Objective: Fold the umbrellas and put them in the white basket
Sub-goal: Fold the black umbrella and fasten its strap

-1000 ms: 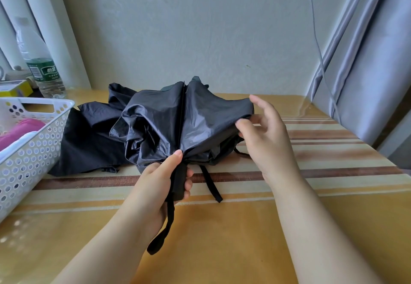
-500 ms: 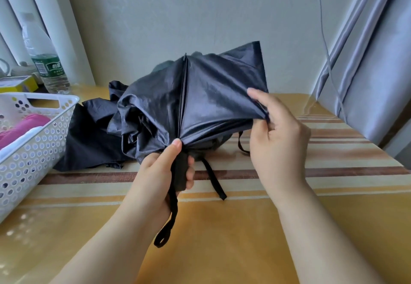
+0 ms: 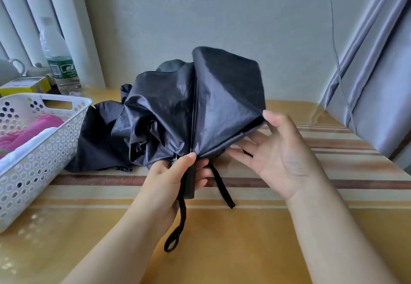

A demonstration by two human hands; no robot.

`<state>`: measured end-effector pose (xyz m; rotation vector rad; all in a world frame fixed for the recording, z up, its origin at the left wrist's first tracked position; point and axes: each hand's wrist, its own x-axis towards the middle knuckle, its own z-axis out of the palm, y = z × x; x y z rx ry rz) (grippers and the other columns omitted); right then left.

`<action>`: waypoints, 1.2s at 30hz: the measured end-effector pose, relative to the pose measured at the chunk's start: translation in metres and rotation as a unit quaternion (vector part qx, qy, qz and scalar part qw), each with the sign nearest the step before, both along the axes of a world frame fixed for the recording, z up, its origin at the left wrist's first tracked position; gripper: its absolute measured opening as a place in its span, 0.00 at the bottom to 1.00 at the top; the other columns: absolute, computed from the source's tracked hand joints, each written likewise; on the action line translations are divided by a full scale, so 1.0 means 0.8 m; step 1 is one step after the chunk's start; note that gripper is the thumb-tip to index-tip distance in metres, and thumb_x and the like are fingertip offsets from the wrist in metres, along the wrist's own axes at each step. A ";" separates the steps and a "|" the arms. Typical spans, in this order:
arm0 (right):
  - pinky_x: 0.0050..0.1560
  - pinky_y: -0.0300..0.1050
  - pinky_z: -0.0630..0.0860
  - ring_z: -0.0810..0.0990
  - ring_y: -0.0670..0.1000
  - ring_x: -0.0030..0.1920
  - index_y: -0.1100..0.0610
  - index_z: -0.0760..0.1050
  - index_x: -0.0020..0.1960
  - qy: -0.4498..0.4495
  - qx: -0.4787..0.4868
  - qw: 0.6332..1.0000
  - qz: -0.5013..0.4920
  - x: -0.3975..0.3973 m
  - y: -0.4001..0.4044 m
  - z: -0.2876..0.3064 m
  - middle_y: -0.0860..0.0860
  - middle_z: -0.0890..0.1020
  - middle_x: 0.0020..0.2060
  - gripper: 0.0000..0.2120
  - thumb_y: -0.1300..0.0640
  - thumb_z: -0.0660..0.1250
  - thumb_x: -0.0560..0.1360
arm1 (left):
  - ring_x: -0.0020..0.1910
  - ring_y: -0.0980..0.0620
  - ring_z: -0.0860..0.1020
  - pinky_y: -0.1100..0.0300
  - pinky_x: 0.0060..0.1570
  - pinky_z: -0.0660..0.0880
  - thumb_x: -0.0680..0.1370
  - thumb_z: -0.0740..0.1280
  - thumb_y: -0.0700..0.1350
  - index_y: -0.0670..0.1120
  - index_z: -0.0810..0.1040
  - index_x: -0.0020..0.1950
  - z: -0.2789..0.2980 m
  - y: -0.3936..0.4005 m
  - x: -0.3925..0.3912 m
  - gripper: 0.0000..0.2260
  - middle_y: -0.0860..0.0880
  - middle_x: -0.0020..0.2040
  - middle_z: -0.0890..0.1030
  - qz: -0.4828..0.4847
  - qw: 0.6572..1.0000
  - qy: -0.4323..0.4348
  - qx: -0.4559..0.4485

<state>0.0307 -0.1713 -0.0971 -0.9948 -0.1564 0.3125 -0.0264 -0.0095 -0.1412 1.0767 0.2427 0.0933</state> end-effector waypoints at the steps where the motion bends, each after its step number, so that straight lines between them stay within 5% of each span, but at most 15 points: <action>1: 0.57 0.57 0.78 0.83 0.54 0.51 0.54 0.76 0.52 -0.009 -0.031 0.999 0.002 -0.003 -0.001 0.003 0.51 0.84 0.47 0.16 0.52 0.74 0.67 | 0.35 0.52 0.83 0.62 0.36 0.81 0.78 0.64 0.39 0.36 0.78 0.49 -0.002 0.000 0.001 0.06 0.44 0.40 0.85 0.007 1.000 0.002 0.017; 5: 0.53 0.55 0.80 0.84 0.52 0.49 0.53 0.79 0.53 -0.042 -0.224 0.966 -0.121 -0.004 0.000 0.000 0.50 0.86 0.46 0.15 0.45 0.71 0.71 | 0.32 0.52 0.80 0.58 0.39 0.80 0.77 0.67 0.40 0.38 0.79 0.42 -0.011 -0.003 0.003 0.07 0.46 0.34 0.83 0.032 0.994 0.003 0.108; 7: 0.49 0.48 0.79 0.83 0.51 0.44 0.60 0.77 0.45 -0.106 -0.357 0.902 -0.218 -0.005 -0.004 -0.004 0.55 0.84 0.40 0.16 0.46 0.65 0.78 | 0.30 0.52 0.77 0.59 0.36 0.77 0.77 0.67 0.42 0.37 0.78 0.42 -0.014 -0.003 0.003 0.09 0.47 0.32 0.80 0.038 0.991 0.006 0.128; 9: 0.35 0.35 0.71 0.75 0.43 0.32 0.58 0.72 0.37 -0.202 -0.397 0.852 -0.273 -0.010 -0.008 0.002 0.52 0.76 0.31 0.16 0.51 0.59 0.81 | 0.28 0.52 0.74 0.63 0.29 0.72 0.78 0.66 0.43 0.36 0.78 0.42 -0.014 -0.001 0.004 0.11 0.47 0.30 0.77 0.042 0.990 0.010 0.132; 11: 0.39 0.37 0.73 0.77 0.43 0.35 0.55 0.75 0.40 -0.192 -0.302 0.892 -0.274 -0.006 -0.015 0.005 0.50 0.80 0.34 0.13 0.54 0.58 0.82 | 0.28 0.51 0.73 0.63 0.28 0.70 0.78 0.66 0.43 0.36 0.78 0.41 -0.013 0.001 0.005 0.11 0.46 0.29 0.76 0.048 0.989 -0.001 0.141; 13: 0.45 0.49 0.79 0.82 0.50 0.42 0.55 0.77 0.48 -0.046 -0.170 0.961 -0.213 0.008 -0.024 0.005 0.52 0.84 0.43 0.10 0.57 0.58 0.82 | 0.28 0.51 0.73 0.61 0.30 0.70 0.78 0.65 0.44 0.36 0.78 0.40 -0.013 -0.001 0.003 0.12 0.45 0.29 0.76 0.051 0.985 -0.014 0.163; 15: 0.40 0.51 0.80 0.84 0.54 0.41 0.56 0.76 0.54 0.040 -0.135 0.979 -0.146 0.018 -0.034 -0.002 0.54 0.85 0.43 0.10 0.54 0.58 0.83 | 0.27 0.52 0.74 0.62 0.29 0.69 0.79 0.64 0.44 0.36 0.78 0.41 -0.014 -0.003 0.001 0.13 0.46 0.28 0.76 0.052 0.982 -0.022 0.182; 18: 0.38 0.47 0.81 0.86 0.51 0.44 0.54 0.78 0.54 0.014 -0.222 0.971 -0.091 0.011 -0.023 -0.008 0.50 0.86 0.44 0.12 0.47 0.66 0.76 | 0.27 0.51 0.73 0.62 0.28 0.68 0.79 0.64 0.45 0.35 0.77 0.41 -0.012 -0.006 -0.001 0.14 0.45 0.28 0.76 0.049 0.983 -0.033 0.176; 23: 0.29 0.38 0.75 0.82 0.46 0.35 0.51 0.76 0.52 -0.167 -0.234 0.934 -0.214 0.008 -0.018 -0.007 0.47 0.85 0.38 0.08 0.61 0.69 0.76 | 0.24 0.51 0.69 0.64 0.23 0.66 0.80 0.61 0.44 0.39 0.75 0.36 -0.001 -0.001 0.001 0.15 0.45 0.28 0.73 0.018 0.998 -0.023 0.053; 26: 0.32 0.38 0.75 0.78 0.45 0.27 0.50 0.74 0.62 -0.123 -0.335 0.916 -0.183 0.008 -0.013 -0.020 0.48 0.84 0.38 0.15 0.59 0.68 0.77 | 0.24 0.51 0.67 0.62 0.25 0.63 0.80 0.60 0.43 0.43 0.78 0.29 0.004 0.001 0.002 0.19 0.44 0.29 0.71 -0.008 1.000 -0.016 0.001; 30: 0.38 0.40 0.75 0.84 0.48 0.37 0.56 0.72 0.66 0.013 -0.234 0.969 -0.075 0.011 -0.009 -0.020 0.51 0.84 0.51 0.27 0.51 0.71 0.69 | 0.24 0.52 0.69 0.63 0.23 0.66 0.80 0.61 0.43 0.38 0.75 0.36 0.006 0.010 0.004 0.15 0.45 0.29 0.73 0.001 1.000 -0.012 0.022; 34: 0.44 0.42 0.79 0.84 0.49 0.42 0.43 0.54 0.76 -0.063 -0.236 0.968 -0.057 0.002 -0.014 -0.009 0.54 0.86 0.46 0.42 0.68 0.69 0.73 | 0.23 0.51 0.68 0.59 0.28 0.63 0.79 0.62 0.43 0.42 0.76 0.28 0.005 0.015 0.008 0.19 0.43 0.30 0.74 0.008 1.000 -0.003 -0.007; 36: 0.43 0.44 0.79 0.85 0.52 0.44 0.40 0.51 0.76 -0.067 -0.248 0.964 -0.069 -0.002 -0.011 -0.004 0.55 0.86 0.46 0.41 0.65 0.68 0.75 | 0.23 0.51 0.68 0.61 0.26 0.65 0.79 0.64 0.46 0.41 0.76 0.32 0.003 0.017 0.008 0.17 0.43 0.29 0.73 0.006 1.000 0.006 0.015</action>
